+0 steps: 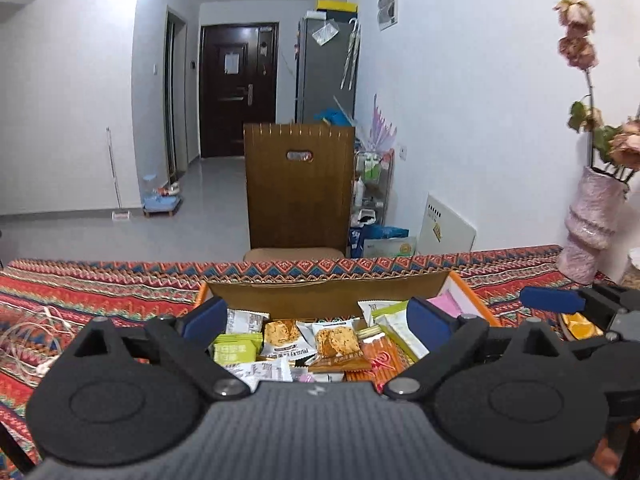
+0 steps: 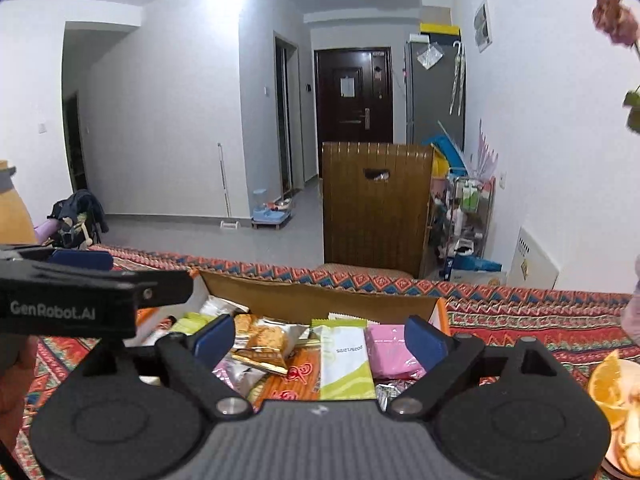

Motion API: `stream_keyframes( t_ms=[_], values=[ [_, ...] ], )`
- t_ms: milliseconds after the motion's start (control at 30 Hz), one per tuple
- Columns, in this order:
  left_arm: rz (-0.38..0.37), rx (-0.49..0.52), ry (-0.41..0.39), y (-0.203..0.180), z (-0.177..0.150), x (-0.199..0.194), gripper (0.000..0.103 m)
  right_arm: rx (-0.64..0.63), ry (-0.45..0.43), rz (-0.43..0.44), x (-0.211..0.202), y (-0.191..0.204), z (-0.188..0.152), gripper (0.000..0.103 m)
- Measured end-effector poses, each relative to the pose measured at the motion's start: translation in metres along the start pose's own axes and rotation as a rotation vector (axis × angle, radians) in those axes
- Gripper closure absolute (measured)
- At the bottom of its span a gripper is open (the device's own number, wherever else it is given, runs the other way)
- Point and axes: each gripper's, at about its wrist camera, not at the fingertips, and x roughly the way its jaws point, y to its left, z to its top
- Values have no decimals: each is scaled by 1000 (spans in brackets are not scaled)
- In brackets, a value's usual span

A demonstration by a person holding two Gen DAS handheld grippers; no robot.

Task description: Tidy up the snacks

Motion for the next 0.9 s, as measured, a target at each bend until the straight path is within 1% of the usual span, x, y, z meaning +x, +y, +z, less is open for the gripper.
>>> stream_keyframes(
  t_ms=[200,300,367,600,900],
  values=[
    [4,-11,-43,0,-7,-56,2,-6,-33,-13,-51,7,-2,11],
    [2,-16,-69,-1,-13,-86,0,-12,-50,-16,-78,11,-8,9],
    [2,-10,-86,-4,-19,-106,0,-20,-65,-18,-96,14,-13,5],
    [-5,-9,-107,-13,-39,-156,0,-31,-89,-18,-147,26,-30,4],
    [-17,-11,-123,-20,-75,-213,0,-58,-112,-16,-203,46,-61,4]
  ],
)
